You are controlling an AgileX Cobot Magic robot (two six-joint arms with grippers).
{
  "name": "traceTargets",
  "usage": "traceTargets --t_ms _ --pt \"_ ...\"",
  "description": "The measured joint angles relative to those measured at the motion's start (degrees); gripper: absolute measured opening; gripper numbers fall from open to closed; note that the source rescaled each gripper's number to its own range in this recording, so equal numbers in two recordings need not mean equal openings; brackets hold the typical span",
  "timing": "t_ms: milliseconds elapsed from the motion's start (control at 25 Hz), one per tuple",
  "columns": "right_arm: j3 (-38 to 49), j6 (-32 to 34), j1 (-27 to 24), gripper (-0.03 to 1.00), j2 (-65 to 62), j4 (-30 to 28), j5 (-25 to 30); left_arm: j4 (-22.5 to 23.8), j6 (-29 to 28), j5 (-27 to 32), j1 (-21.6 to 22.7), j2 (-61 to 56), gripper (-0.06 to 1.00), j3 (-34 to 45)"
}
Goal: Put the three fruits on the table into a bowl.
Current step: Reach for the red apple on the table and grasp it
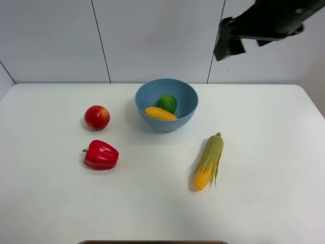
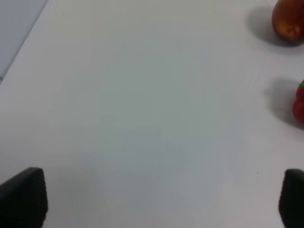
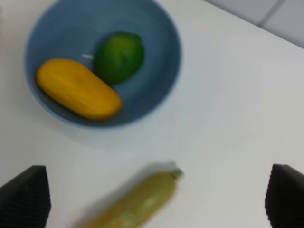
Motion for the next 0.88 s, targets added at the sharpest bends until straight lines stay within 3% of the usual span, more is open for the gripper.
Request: traceTargets --t_ms 200,440,680,880 --pt "0.0 3.5 -0.2 0.74 -9.8 -7.6 9.1 0.0 0.0 0.0 0.0 0.0 1.0 0.0" --pt "4.4 6.1 -0.2 0.74 -21.6 -11.7 9.2 0.0 0.0 0.0 0.0 0.0 1.0 0.0" --pt "18.5 6.5 -1.2 0.74 -37.6 -11.9 9.2 0.0 0.0 0.0 0.0 0.0 1.0 0.0" --pt "33.6 7.2 -9.3 0.74 -52.9 -11.9 9.6 0.0 0.0 0.0 0.0 0.0 1.0 0.0"
